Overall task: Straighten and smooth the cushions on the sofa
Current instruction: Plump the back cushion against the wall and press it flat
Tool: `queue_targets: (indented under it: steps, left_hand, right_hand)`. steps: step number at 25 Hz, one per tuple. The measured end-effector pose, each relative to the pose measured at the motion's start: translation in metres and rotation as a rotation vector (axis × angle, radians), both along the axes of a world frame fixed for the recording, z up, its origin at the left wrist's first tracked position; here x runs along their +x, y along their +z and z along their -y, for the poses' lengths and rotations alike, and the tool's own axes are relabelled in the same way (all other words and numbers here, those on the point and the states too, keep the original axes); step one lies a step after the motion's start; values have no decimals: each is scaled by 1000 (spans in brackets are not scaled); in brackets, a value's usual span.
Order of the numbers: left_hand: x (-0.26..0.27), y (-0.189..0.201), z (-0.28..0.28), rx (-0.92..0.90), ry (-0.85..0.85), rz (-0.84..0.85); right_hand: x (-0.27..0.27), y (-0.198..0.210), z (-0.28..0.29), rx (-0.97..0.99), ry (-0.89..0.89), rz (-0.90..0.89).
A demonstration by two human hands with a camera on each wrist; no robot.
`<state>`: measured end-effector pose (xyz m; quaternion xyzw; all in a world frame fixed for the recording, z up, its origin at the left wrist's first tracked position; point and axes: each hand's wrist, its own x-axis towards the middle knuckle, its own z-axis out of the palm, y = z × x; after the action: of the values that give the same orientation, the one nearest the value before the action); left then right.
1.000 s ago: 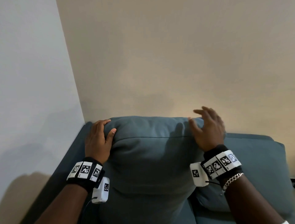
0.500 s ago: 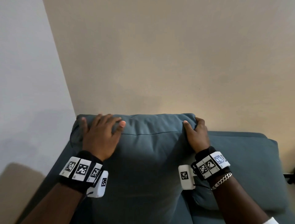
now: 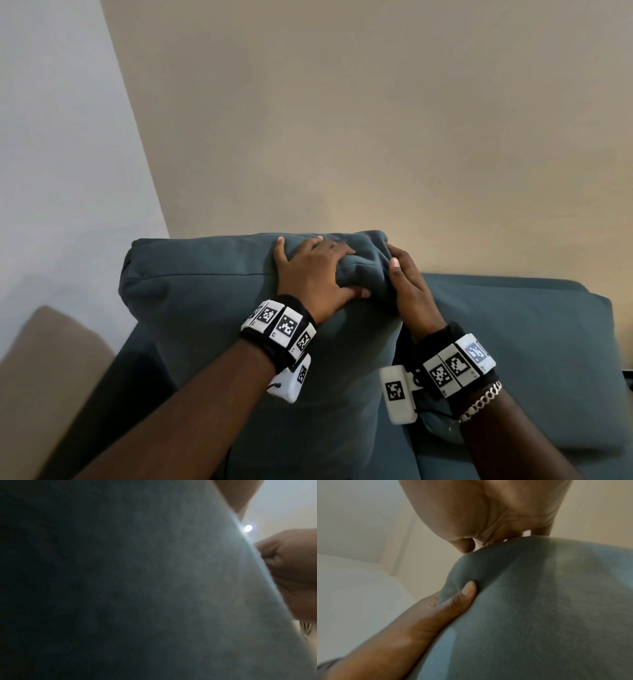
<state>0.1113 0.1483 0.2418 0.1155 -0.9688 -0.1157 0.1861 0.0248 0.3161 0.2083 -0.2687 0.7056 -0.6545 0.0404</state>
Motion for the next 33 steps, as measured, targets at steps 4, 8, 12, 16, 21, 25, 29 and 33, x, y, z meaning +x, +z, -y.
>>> queue_targets:
  steps: [4, 8, 12, 16, 21, 25, 29, 33]
  left_hand:
    - [-17, -12, -5, 26, 18, -137]
    - [-21, -16, -14, 67, 8, -206]
    - [-19, 3, -26, 113, -24, -338]
    - [-16, 48, -17, 199, -28, -482]
    - [19, 55, 34, 481, -50, -747]
    - [82, 1, 85, 683, 23, -833]
    - [147, -92, 126, 919, 231, -568]
    - [189, -195, 161, 820, 564, 79]
  right_hand:
    - [-10, -48, -16, 14, -69, 6]
    - [2, -94, -28, -40, -155, 200]
    - [-1, -80, -34, -60, -373, 66]
    - [-10, -28, -30, -151, -407, -109]
    - [7, 42, -3, -46, -357, -319]
    - [35, 41, 43, 143, -242, -453]
    - [79, -39, 89, 507, 30, -520]
    - [123, -165, 136, 892, 417, -343]
